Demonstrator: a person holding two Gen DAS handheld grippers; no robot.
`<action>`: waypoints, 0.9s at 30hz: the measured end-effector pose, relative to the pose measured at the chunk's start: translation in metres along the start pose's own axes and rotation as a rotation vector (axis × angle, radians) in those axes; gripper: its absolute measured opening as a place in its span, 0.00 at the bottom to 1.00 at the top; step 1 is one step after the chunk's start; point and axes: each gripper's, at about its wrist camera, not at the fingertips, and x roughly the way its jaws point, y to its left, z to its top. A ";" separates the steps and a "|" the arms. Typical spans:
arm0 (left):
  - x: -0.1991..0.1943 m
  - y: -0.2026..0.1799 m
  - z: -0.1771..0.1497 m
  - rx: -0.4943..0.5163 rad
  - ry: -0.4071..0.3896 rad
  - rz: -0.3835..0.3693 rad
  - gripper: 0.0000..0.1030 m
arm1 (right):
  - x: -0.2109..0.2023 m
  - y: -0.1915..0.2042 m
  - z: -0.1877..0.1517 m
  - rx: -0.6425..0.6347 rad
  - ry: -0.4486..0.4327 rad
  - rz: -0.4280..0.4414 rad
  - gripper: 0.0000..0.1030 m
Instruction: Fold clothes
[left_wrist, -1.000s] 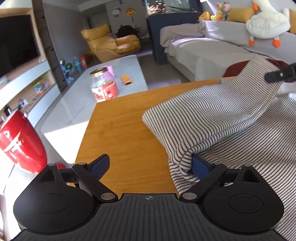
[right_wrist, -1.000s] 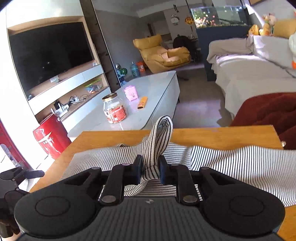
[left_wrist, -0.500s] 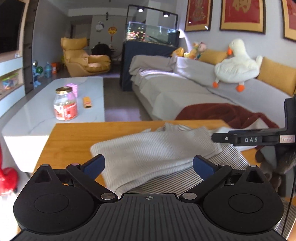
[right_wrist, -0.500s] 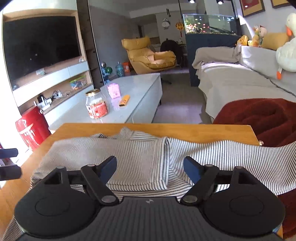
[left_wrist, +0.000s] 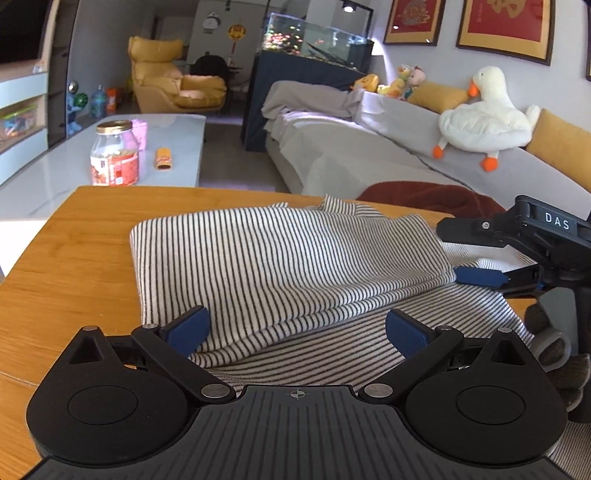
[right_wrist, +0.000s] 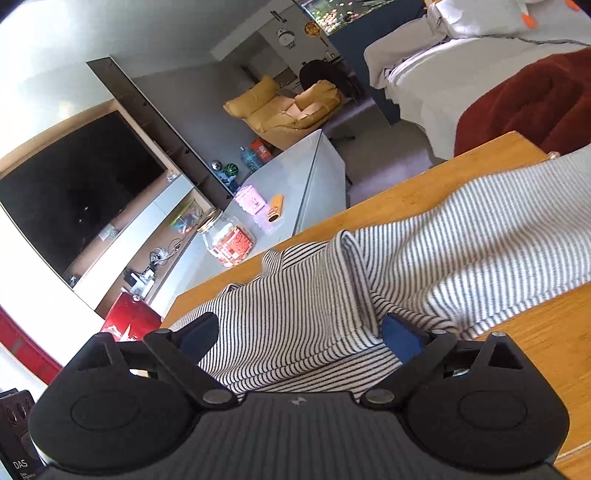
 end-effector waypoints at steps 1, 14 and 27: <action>-0.001 0.001 0.000 -0.005 -0.002 -0.004 1.00 | -0.010 0.000 0.001 -0.013 -0.035 -0.043 0.88; 0.000 0.005 0.000 -0.023 -0.007 -0.016 1.00 | -0.095 -0.104 0.037 0.180 -0.449 -0.781 0.61; -0.006 0.010 0.001 -0.074 -0.018 -0.055 1.00 | -0.092 -0.072 0.076 -0.036 -0.428 -0.571 0.07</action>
